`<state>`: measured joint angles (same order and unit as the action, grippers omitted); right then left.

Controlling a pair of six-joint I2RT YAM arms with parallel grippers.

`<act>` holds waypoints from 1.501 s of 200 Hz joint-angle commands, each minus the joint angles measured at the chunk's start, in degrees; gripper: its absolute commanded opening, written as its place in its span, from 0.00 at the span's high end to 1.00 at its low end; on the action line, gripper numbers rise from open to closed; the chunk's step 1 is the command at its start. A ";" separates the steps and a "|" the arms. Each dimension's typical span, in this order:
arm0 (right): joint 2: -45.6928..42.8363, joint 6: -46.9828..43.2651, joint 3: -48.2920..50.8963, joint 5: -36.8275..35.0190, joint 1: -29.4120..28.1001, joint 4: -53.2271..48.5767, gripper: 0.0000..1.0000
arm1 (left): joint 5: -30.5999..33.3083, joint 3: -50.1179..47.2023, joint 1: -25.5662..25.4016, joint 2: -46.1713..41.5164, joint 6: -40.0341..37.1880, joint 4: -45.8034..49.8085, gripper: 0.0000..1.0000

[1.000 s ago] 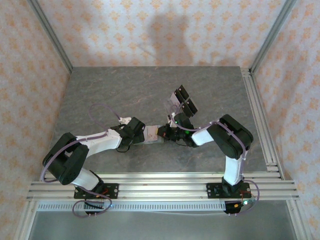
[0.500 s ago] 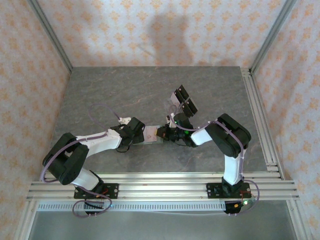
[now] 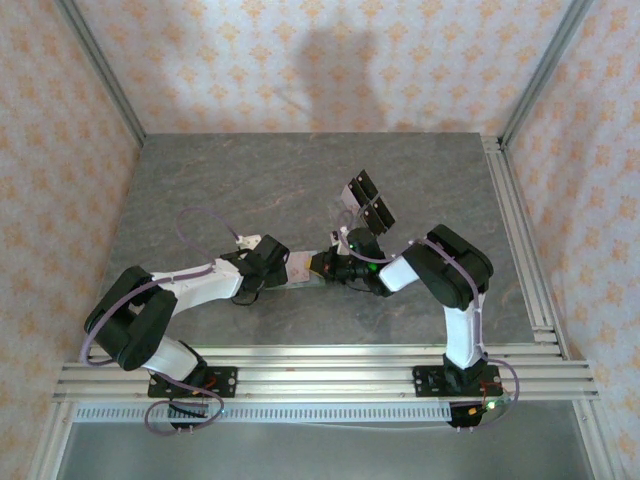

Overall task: Put the credit cards into the card holder
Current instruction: Insert the credit card into the card slot.

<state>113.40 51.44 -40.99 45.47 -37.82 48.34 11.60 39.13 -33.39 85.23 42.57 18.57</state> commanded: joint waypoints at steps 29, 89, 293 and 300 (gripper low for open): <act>1.47 -1.30 -0.23 0.24 -0.41 -2.03 1.00 | 1.59 -2.05 -0.19 -0.06 0.24 4.46 0.00; 1.67 -3.42 -2.37 0.29 -1.63 -6.72 1.00 | 1.53 -2.29 -0.19 -0.07 0.32 4.53 0.00; 0.91 -9.26 -6.72 -3.42 -2.07 -20.90 1.00 | 7.42 -0.58 3.60 -1.13 5.27 13.82 0.00; 0.84 -9.78 -7.03 -3.32 -2.08 -21.69 1.00 | 7.12 -0.57 3.60 -0.67 5.17 13.58 0.00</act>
<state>113.40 45.21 -47.40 45.45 -39.35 35.79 18.39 38.94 -29.98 83.18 46.70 32.51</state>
